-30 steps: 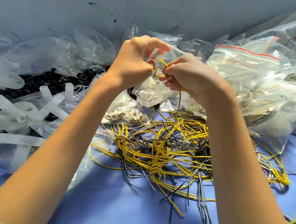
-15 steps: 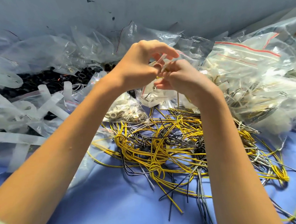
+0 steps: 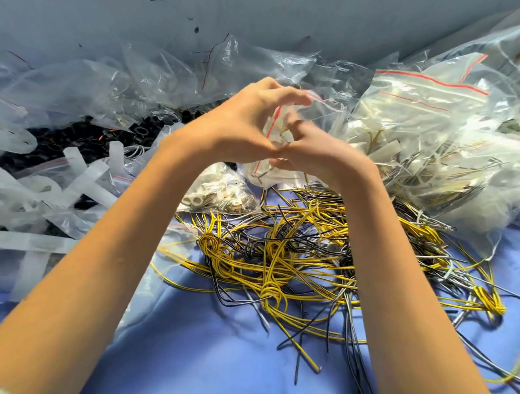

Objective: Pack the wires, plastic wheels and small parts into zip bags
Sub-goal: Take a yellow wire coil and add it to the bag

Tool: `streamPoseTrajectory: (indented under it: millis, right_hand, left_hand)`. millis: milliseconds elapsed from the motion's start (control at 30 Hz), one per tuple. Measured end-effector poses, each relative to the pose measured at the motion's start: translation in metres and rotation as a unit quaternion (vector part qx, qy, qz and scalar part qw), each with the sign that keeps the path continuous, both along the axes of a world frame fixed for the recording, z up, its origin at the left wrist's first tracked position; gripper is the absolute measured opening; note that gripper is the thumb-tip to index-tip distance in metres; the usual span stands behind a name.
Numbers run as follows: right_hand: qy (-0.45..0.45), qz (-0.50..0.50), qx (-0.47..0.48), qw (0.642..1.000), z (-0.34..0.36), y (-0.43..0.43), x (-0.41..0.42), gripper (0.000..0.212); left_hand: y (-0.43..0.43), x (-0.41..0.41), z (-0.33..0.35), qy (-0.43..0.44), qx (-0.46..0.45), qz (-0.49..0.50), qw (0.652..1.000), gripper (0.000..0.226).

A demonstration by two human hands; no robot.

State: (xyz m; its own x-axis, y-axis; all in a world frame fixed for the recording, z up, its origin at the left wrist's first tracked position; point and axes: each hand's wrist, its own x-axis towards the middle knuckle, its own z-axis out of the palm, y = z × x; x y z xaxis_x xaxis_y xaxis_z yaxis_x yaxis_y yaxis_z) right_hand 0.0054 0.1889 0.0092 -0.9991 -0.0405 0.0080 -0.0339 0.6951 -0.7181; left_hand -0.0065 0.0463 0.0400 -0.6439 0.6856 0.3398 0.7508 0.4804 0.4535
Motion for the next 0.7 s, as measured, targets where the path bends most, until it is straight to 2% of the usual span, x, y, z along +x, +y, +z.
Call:
streamPoseTrajectory:
  millis: [33,100,167,200,267,333,433,533,633,700]
  right_hand:
    - [-0.018,0.007,0.014,1.0,-0.001,-0.001,-0.001,0.076]
    - [-0.04,0.024,0.04,0.998,-0.001,-0.001,0.0,0.059]
    - [-0.043,0.014,-0.015,0.999,-0.001,0.001,0.001,0.032]
    - [-0.041,0.003,-0.041,0.998,0.002,0.001,0.004,0.029]
    - [-0.018,-0.012,-0.046,0.999,0.006,0.003,0.006,0.023]
    - [0.027,-0.023,-0.04,0.999,0.014,0.004,0.008,0.021]
    - [0.064,0.003,-0.122,0.99,0.028,0.0,0.014,0.011]
    - [0.053,0.062,-0.189,0.979,0.031,-0.005,0.021,0.027]
    - [0.017,0.102,-0.17,0.98,0.024,-0.006,0.023,0.029]
    - [-0.006,0.102,-0.078,0.992,0.021,-0.004,0.021,0.027]
  left_hand:
    - [0.0,-0.003,-0.002,0.005,-0.054,0.019,0.998,0.076]
    - [-0.001,-0.006,-0.006,0.0,-0.185,0.066,0.981,0.086]
    - [-0.002,-0.007,-0.012,-0.051,-0.269,0.088,0.958,0.091]
    - [-0.001,-0.007,-0.012,-0.085,-0.281,0.09,0.952,0.092]
    - [-0.002,-0.005,-0.011,-0.103,-0.273,0.094,0.952,0.095]
    - [-0.003,-0.006,-0.007,-0.063,-0.23,0.101,0.966,0.093]
    - [-0.001,-0.004,0.0,-0.022,-0.087,0.113,0.99,0.078]
    - [-0.002,-0.006,0.007,0.028,0.039,0.137,0.989,0.053]
    - [-0.004,-0.004,0.008,0.074,0.036,0.143,0.986,0.044]
    - [-0.002,-0.001,0.006,0.075,0.015,0.123,0.989,0.045]
